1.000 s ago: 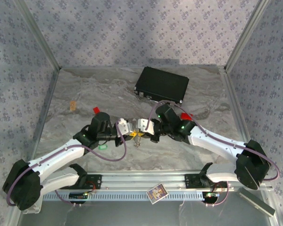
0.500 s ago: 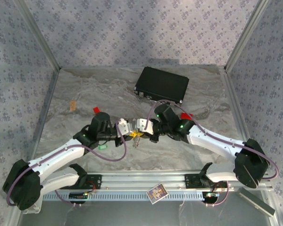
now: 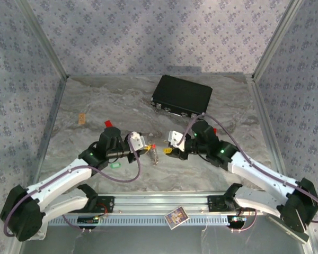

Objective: Put the keys on the keyring

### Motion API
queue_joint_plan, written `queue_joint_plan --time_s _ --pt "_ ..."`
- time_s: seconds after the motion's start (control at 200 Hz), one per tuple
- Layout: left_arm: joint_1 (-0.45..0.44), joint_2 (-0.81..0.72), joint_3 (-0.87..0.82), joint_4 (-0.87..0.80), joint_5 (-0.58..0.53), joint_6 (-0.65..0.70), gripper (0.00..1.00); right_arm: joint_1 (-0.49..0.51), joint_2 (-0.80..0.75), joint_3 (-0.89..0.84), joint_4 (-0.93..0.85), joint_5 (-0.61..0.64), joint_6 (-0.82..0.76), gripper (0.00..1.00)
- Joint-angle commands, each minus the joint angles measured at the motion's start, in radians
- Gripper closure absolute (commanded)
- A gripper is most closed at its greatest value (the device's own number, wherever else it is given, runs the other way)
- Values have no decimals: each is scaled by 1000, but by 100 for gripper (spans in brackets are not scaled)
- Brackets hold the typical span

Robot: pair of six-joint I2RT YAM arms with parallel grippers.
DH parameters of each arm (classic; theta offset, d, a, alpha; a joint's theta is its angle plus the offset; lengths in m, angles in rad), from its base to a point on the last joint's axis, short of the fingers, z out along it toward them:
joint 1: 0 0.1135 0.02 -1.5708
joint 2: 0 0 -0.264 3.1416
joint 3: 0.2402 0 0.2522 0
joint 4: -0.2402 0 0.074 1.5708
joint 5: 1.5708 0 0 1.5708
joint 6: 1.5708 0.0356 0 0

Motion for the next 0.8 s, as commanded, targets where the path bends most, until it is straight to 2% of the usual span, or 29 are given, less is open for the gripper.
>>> queue_joint_plan --time_s 0.0,0.13,0.27,0.375,0.535,0.65,0.795 --pt "-5 -51 30 17 -136 -39 100 42 -32 -64 86 27 108 63" --pt "-4 -85 34 30 -272 -80 100 133 12 -77 127 29 122 63" --pt "7 -104 57 7 -415 -113 100 246 147 -70 251 53 127 63" --pt "34 -120 59 -1 -431 -150 100 323 299 -51 396 116 166 64" --pt "103 -156 58 -9 -451 -219 100 409 525 40 520 202 182 66" --pt "139 -179 54 -11 -481 -243 100 427 663 111 617 398 331 65" --pt "161 -183 50 -23 -504 -251 100 449 784 183 653 515 524 67"
